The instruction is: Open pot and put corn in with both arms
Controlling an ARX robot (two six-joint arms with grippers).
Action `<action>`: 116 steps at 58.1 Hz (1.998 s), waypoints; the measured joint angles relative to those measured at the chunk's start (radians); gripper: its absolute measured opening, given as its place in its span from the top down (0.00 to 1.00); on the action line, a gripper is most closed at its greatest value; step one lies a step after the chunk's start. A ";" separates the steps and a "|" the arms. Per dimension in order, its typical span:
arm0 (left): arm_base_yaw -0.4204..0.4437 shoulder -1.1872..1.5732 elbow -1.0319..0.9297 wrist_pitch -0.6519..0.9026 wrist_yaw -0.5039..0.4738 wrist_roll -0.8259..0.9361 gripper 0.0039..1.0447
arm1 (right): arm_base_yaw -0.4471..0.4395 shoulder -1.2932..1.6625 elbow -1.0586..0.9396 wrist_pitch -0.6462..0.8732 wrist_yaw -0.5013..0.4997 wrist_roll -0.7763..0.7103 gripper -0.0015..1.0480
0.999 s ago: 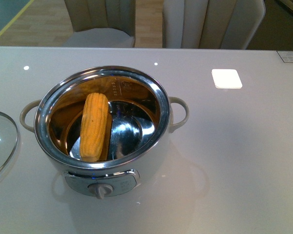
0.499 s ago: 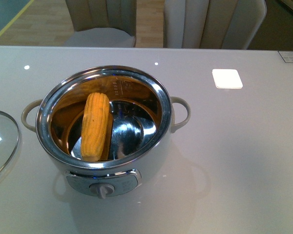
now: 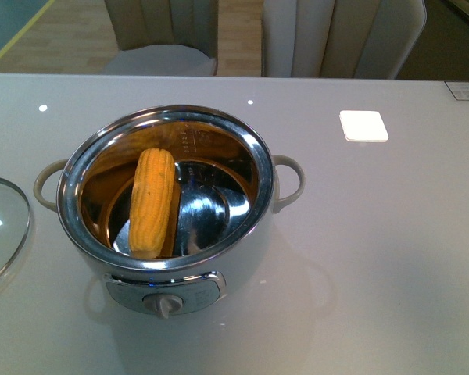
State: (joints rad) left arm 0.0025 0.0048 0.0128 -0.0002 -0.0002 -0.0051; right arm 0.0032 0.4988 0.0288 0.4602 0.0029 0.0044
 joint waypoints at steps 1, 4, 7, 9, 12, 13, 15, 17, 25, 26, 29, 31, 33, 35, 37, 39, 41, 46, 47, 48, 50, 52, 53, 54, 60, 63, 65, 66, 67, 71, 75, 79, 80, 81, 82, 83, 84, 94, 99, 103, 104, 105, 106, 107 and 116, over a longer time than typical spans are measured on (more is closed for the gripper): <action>0.000 0.000 0.000 0.000 0.000 0.000 0.07 | 0.000 -0.003 -0.006 0.011 0.000 0.000 0.98; 0.000 0.000 0.000 0.000 0.000 0.000 0.07 | 0.000 -0.020 -0.011 0.013 0.001 0.000 0.98; 0.000 0.000 0.000 0.000 0.000 0.000 0.07 | 0.000 -0.042 -0.011 -0.009 -0.003 0.000 0.98; 0.000 0.000 0.000 0.000 0.000 0.000 0.07 | 0.000 -0.055 -0.011 -0.021 -0.002 0.000 0.98; 0.000 0.000 0.000 0.000 0.000 0.000 0.07 | 0.000 -0.080 -0.011 -0.043 -0.003 0.000 0.98; 0.000 0.000 0.000 0.000 0.000 0.000 0.07 | 0.000 -0.090 -0.011 -0.052 -0.003 0.000 0.98; 0.000 0.000 0.000 0.000 0.000 0.000 0.07 | 0.000 -0.109 -0.011 -0.071 -0.003 0.000 0.98; 0.000 0.000 0.000 0.000 0.000 0.000 0.07 | 0.000 -0.122 -0.011 -0.084 -0.002 0.000 0.98; 0.000 0.000 0.000 0.000 0.000 0.000 0.07 | 0.000 -0.196 -0.011 -0.156 -0.002 0.000 0.98; 0.000 0.000 0.000 0.000 0.000 0.000 0.07 | 0.000 -0.204 -0.011 -0.163 -0.003 0.000 0.98; 0.000 0.000 0.000 0.000 0.000 0.000 0.07 | 0.000 -0.226 -0.011 -0.187 -0.003 0.000 0.98; 0.000 0.000 0.000 0.000 0.000 0.000 0.07 | 0.000 -0.241 -0.011 -0.203 -0.003 0.000 0.98; 0.000 0.000 0.000 0.000 0.000 0.000 0.07 | 0.000 -0.257 -0.011 -0.219 -0.002 0.000 0.98; 0.000 0.000 0.000 0.000 0.000 0.000 0.07 | 0.000 -0.275 -0.011 -0.235 -0.002 0.000 0.98; 0.000 0.000 0.000 0.000 0.000 0.000 0.07 | 0.000 -0.287 -0.011 -0.248 -0.002 0.000 0.98; 0.000 0.000 0.000 0.000 0.000 0.000 0.07 | 0.000 -0.299 -0.011 -0.261 -0.002 0.000 0.98; 0.000 0.000 0.000 0.000 0.000 0.000 0.07 | 0.000 -0.307 -0.011 -0.268 -0.002 0.000 0.98; 0.000 0.000 0.000 0.000 0.000 0.000 0.07 | 0.000 -0.377 -0.011 -0.359 -0.002 -0.001 0.98; 0.000 0.000 0.000 0.000 0.000 0.000 0.07 | 0.000 -0.420 -0.011 -0.414 -0.003 0.000 0.98; 0.000 0.000 0.000 0.000 0.000 0.000 0.07 | 0.000 -0.445 -0.011 -0.438 0.000 -0.001 0.98; 0.000 0.000 0.000 0.000 0.000 0.000 0.07 | 0.000 -0.472 -0.011 -0.449 -0.002 -0.001 0.98; 0.000 0.000 0.000 0.000 0.000 0.000 0.07 | 0.000 -0.486 -0.011 -0.454 -0.002 -0.001 0.98; 0.000 0.000 0.000 0.000 0.000 0.000 0.07 | 0.000 -0.488 -0.011 -0.455 -0.002 -0.001 0.98; 0.000 0.000 0.000 0.000 0.000 0.000 0.07 | 0.000 -0.489 -0.011 -0.456 -0.001 -0.001 0.98; 0.000 0.000 0.000 0.000 0.000 0.000 0.07 | 0.000 -0.491 -0.011 -0.457 -0.001 -0.001 0.98; 0.000 0.000 0.000 0.000 0.000 0.000 0.07 | 0.000 -0.492 -0.011 -0.459 -0.001 -0.001 0.98; 0.000 0.000 0.000 0.000 0.000 0.000 0.07 | 0.000 -0.492 -0.011 -0.459 -0.001 -0.002 0.97; 0.000 0.000 0.000 0.000 0.000 0.000 0.07 | 0.000 -0.492 -0.011 -0.459 -0.001 -0.002 0.94; 0.000 0.000 0.000 0.000 0.000 0.000 0.07 | 0.000 -0.492 -0.011 -0.459 -0.001 -0.002 0.93; 0.000 0.000 0.000 0.000 0.000 0.000 0.07 | 0.000 -0.493 -0.011 -0.459 -0.001 -0.002 0.81; 0.000 0.000 0.000 0.000 0.000 0.000 0.07 | 0.000 -0.493 -0.011 -0.459 -0.001 -0.002 0.69; 0.000 0.000 0.000 0.000 0.000 0.000 0.07 | 0.000 -0.493 -0.011 -0.459 -0.001 -0.002 0.58; 0.000 0.000 0.000 0.000 0.000 0.000 0.07 | 0.000 -0.493 -0.011 -0.459 -0.001 -0.002 0.54; 0.000 0.000 0.000 0.000 0.000 0.000 0.07 | 0.000 -0.493 -0.011 -0.459 -0.001 -0.002 0.53; 0.000 0.000 0.000 0.000 0.000 0.000 0.07 | 0.000 -0.493 -0.011 -0.459 -0.001 -0.002 0.49; 0.000 0.000 0.000 0.000 0.000 0.000 0.07 | 0.000 -0.493 -0.011 -0.459 -0.001 -0.002 0.46; 0.000 0.000 0.000 0.000 0.000 0.000 0.07 | 0.000 -0.493 -0.011 -0.459 -0.001 -0.002 0.44; 0.000 0.000 0.000 0.000 0.000 0.000 0.07 | 0.000 -0.493 -0.011 -0.459 -0.001 -0.002 0.15; 0.000 0.000 0.000 0.000 0.000 0.000 0.07 | 0.000 -0.493 -0.011 -0.459 -0.001 -0.002 0.09; 0.000 0.000 0.000 0.000 0.000 0.000 0.07 | 0.000 -0.493 -0.011 -0.459 -0.001 -0.002 0.08; 0.000 0.000 0.000 0.000 0.000 0.000 0.07 | 0.000 -0.493 -0.011 -0.459 -0.001 -0.002 0.08; 0.000 0.000 0.000 0.000 0.000 0.000 0.07 | 0.000 -0.493 -0.011 -0.459 -0.001 -0.002 0.08; 0.000 0.000 0.000 0.000 0.000 0.000 0.07 | 0.000 -0.493 -0.011 -0.459 -0.001 -0.002 0.08; 0.000 0.000 0.000 0.000 0.000 0.000 0.07 | 0.000 -0.493 -0.011 -0.459 -0.001 -0.002 0.08; 0.000 0.000 0.000 0.000 0.000 0.000 0.07 | 0.000 -0.493 -0.011 -0.459 -0.001 -0.002 0.08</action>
State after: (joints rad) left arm 0.0025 0.0048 0.0128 -0.0002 -0.0002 -0.0048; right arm 0.0032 0.0055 0.0177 0.0013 0.0017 0.0029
